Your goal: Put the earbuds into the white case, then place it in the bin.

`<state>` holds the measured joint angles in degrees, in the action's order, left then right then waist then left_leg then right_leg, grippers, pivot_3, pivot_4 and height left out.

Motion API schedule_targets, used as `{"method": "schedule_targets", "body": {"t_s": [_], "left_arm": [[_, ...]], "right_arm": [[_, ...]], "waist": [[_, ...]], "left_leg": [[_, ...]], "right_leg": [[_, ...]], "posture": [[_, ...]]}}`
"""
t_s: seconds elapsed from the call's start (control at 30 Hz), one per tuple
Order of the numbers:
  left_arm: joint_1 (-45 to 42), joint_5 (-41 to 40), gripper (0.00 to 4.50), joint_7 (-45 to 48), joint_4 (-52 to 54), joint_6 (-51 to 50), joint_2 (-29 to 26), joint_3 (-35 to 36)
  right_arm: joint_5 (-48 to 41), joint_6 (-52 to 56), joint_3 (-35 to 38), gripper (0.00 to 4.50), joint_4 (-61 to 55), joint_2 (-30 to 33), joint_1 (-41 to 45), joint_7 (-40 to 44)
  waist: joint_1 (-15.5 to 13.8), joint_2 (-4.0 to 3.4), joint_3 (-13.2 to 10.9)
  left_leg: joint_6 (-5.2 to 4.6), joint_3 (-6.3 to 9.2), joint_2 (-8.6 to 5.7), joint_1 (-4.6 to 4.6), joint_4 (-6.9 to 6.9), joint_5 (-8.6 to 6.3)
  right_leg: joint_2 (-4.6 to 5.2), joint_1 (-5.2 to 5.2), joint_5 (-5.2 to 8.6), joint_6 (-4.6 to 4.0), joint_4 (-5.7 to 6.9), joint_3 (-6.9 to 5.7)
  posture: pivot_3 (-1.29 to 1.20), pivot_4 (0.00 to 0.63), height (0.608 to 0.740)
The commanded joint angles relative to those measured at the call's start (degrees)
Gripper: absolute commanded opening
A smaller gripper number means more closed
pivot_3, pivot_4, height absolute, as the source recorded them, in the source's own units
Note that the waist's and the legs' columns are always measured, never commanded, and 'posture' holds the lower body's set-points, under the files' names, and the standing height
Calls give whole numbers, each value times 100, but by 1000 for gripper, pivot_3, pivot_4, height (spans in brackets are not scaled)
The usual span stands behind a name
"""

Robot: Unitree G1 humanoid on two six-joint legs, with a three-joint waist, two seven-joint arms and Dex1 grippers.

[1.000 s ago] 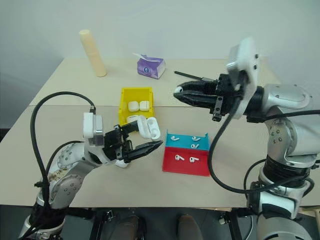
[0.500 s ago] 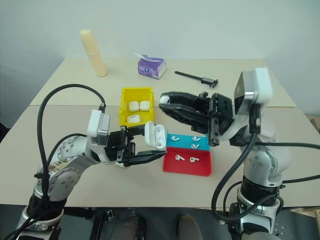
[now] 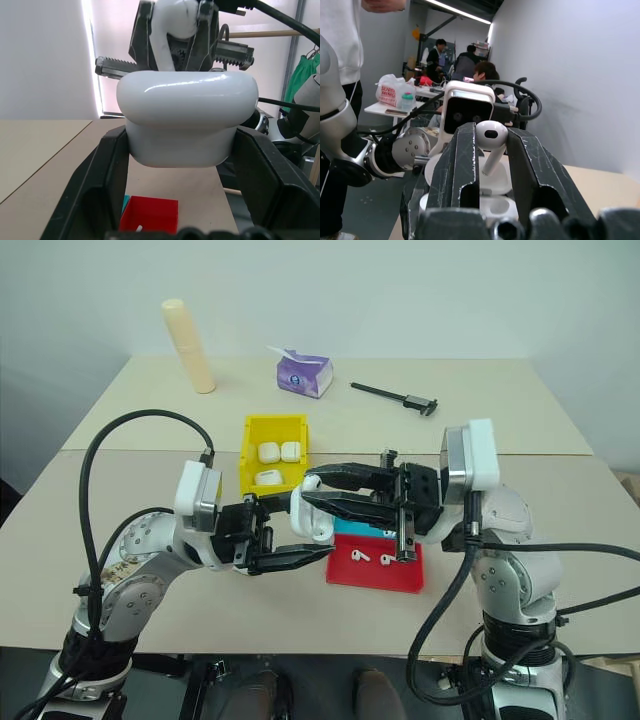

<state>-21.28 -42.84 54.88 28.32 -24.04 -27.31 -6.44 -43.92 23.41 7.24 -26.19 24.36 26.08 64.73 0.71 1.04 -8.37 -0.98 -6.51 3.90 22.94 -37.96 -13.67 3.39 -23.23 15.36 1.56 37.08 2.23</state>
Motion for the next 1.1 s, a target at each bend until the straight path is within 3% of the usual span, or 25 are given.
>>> {"method": "schedule_targets", "body": {"t_s": [0.03,0.5,0.67,0.9,1.1], "left_arm": [[-41,-12,2770,16,171,64,36,13],[-78,85,2770,1,146,109,160,-20],[-81,125,2770,-12,122,117,183,-6],[29,325,2770,-82,14,181,190,67],[570,926,2770,-8,-429,532,-191,272]], "right_arm": [[104,-339,-15,692,27,113,-24,15],[232,-644,-280,692,173,390,-108,174],[389,-776,-373,2225,209,468,-130,132],[148,-887,-147,2225,281,783,-196,528],[56,-461,92,2225,788,1629,425,731]], "waist": [[5,0,0],[-2,0,0],[0,1,0],[-6,1,-1],[14,1,-1]], "left_leg": [[0,0,0,-1,0,0],[0,1,0,-1,0,0],[0,1,0,0,0,0],[0,1,-1,0,0,0],[-1,-2,0,-7,0,0]], "right_leg": [[0,0,0,0,0,1],[0,0,0,0,0,1],[0,0,0,0,-1,1],[1,1,0,1,-2,0],[0,1,0,0,1,7]], "posture": [[0,150,740],[0,150,740],[0,150,740],[0,150,740],[0,150,740]]}}
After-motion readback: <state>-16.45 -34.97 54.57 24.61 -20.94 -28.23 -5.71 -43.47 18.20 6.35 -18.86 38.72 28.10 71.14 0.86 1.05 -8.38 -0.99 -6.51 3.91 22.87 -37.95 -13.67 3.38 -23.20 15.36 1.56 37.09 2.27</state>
